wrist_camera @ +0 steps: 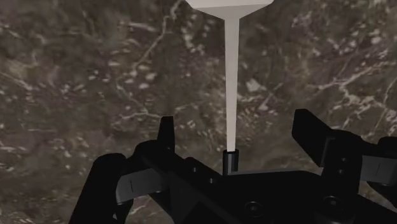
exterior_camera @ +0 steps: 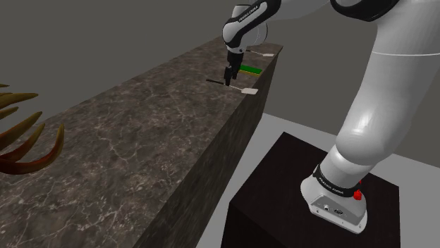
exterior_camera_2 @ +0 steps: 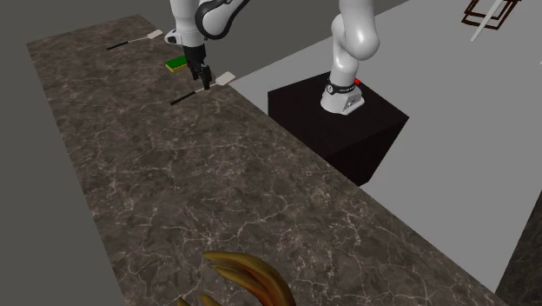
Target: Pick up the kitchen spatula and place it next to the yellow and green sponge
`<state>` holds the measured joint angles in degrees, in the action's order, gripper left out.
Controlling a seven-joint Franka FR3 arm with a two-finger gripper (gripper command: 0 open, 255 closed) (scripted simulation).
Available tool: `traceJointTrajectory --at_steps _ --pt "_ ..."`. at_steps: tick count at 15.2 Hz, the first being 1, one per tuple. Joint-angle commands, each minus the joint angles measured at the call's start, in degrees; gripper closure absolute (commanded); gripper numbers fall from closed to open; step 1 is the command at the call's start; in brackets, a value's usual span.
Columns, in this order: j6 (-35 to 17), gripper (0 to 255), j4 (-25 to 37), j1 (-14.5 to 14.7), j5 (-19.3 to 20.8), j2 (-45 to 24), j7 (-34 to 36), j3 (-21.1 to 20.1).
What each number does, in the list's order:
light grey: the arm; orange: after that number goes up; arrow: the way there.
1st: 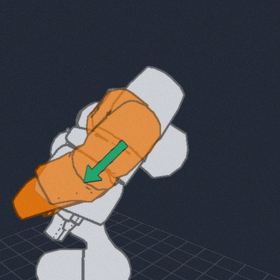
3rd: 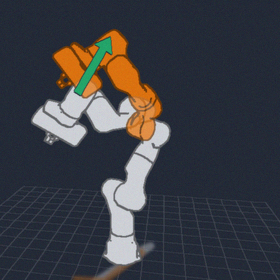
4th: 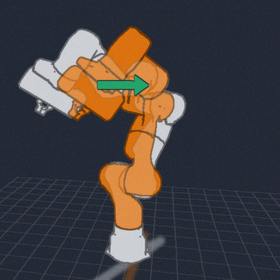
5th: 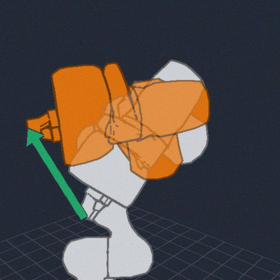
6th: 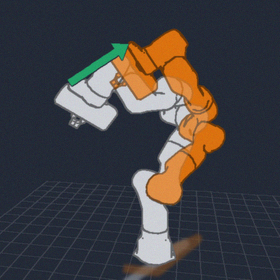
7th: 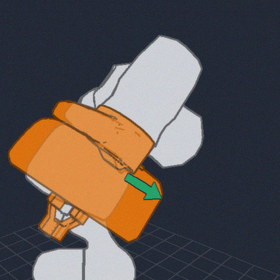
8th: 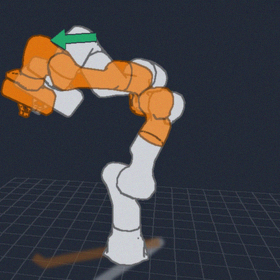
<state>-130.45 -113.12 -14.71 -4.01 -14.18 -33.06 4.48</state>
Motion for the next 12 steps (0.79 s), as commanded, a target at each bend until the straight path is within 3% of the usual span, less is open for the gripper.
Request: traceJointTrajectory --at_steps 1,5,12 --pt "0.0 0 0.0 0.0 0.0 0.0 0.0 0.0" --pt "6.3 0 2.6 0.0 0.6 3.8 0.4 0.2" --pt "6.3 0 2.6 0.0 0.6 3.8 0.4 0.2"
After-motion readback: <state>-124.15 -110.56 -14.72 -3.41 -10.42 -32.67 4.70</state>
